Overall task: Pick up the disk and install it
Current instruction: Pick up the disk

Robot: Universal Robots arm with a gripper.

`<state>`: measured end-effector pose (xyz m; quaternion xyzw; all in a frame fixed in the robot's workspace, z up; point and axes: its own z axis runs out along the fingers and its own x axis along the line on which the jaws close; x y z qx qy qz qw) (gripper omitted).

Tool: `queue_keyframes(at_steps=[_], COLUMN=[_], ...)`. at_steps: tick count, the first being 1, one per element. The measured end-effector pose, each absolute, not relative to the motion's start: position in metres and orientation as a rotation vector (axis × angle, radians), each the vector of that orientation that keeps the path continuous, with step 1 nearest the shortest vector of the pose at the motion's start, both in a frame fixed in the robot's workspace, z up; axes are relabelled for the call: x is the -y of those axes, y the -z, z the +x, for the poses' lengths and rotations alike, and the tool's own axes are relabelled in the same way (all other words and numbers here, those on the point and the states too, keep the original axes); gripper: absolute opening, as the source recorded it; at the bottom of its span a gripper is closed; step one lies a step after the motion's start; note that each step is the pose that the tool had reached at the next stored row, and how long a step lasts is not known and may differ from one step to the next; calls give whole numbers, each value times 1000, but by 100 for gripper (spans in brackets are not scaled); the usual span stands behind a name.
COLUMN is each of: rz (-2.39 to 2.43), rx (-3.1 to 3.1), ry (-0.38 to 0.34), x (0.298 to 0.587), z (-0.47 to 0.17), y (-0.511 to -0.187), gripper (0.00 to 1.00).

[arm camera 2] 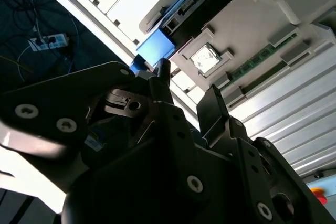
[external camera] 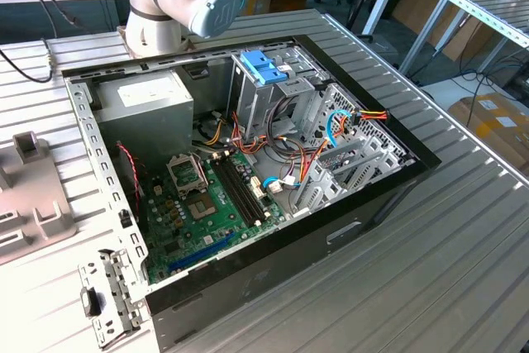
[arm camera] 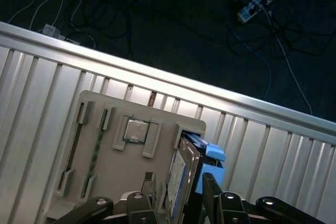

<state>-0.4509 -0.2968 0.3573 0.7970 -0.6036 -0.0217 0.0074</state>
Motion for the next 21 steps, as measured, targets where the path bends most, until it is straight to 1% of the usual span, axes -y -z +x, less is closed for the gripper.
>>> queue_keyframes(at_steps=[10,21], rz=[2362,2355], rx=[2052,2060], ry=[69,70], x=[295,292], z=[-451,-451], y=[-352,-352], gripper=[48,48])
